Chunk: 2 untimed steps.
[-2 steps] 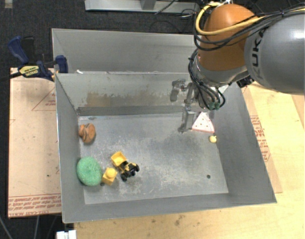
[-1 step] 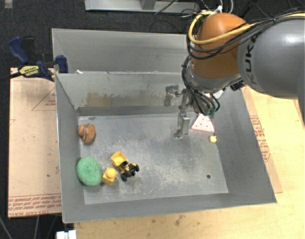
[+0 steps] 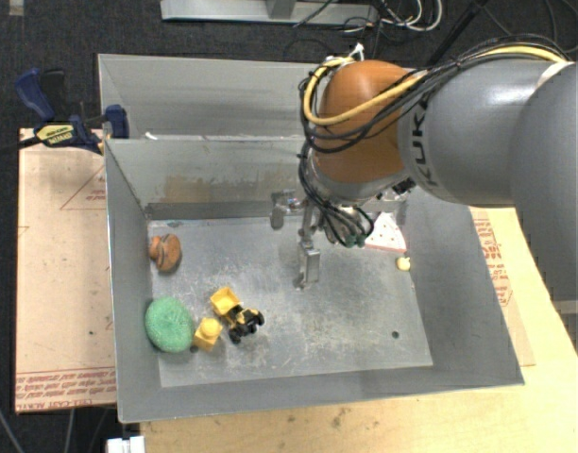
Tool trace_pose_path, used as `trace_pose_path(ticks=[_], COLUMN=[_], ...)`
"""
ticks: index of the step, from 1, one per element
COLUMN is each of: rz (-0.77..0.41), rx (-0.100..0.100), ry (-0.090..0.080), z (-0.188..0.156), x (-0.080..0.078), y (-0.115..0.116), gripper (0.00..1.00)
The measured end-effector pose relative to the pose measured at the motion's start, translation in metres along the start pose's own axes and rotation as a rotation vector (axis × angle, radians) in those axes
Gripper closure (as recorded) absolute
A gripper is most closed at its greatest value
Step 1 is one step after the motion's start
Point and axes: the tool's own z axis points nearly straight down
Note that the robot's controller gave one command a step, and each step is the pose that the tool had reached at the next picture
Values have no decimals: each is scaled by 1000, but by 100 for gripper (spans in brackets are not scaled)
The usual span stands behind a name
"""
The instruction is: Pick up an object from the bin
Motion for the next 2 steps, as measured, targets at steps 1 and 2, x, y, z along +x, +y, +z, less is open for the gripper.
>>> trace_pose_path(ticks=[1,2], rz=[137,48], rx=[-3,-2], ry=[3,1], z=[6,28], x=[41,48], y=[38,46], gripper=[0,0])
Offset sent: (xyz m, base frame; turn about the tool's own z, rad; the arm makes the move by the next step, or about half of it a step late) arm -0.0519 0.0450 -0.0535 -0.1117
